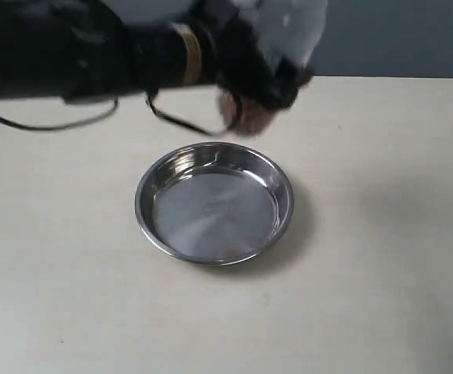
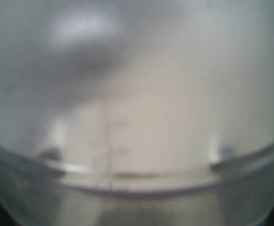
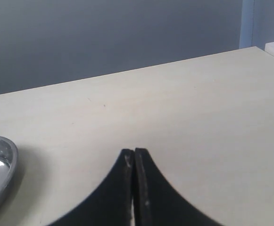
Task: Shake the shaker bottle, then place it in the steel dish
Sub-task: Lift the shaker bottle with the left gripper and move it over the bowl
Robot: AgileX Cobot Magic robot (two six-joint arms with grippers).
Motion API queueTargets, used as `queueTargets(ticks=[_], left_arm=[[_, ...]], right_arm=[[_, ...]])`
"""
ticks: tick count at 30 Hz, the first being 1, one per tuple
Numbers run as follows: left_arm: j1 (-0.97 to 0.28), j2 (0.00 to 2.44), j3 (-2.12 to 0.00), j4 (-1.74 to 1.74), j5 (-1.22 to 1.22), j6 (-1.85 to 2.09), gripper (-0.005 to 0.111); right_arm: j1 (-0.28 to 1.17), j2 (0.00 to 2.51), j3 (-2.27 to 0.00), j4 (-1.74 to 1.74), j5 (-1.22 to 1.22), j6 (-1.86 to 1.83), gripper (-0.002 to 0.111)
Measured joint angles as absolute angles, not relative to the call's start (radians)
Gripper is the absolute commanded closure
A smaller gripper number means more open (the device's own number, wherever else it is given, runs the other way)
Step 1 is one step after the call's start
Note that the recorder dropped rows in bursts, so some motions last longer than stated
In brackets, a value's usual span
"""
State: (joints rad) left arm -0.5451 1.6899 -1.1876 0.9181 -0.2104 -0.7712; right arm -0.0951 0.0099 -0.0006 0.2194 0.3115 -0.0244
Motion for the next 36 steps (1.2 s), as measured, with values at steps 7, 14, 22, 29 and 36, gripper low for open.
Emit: queueTargets(ticks=[7, 14, 22, 29, 36], left_arm=[[-0.511, 1.709, -1.073, 0.847, -0.154, -0.802, 0.106], [-0.524, 1.562, -1.096, 0.659, -0.212, -0.706, 0.106], [-0.548, 1.552, -1.039, 0.615, -0.147, -0.625, 0.106], [-0.563, 1.59, -0.941, 0.59, -0.14, -0.597, 0.106], [-0.563, 1.483, -0.918, 0.493, -0.181, -0.554, 0.106]], right_arm=[[-0.095, 0.01, -0.001, 0.219, 0.312, -0.024, 0.109], [-0.095, 0.01, -0.001, 0.219, 0.312, -0.024, 0.109], [-0.095, 0.01, -0.001, 0.219, 0.311, -0.024, 0.109], [-0.095, 0.01, -0.001, 0.219, 0.313, -0.024, 0.109], [-0.095, 0.01, -0.001, 0.219, 0.311, -0.024, 0.109]])
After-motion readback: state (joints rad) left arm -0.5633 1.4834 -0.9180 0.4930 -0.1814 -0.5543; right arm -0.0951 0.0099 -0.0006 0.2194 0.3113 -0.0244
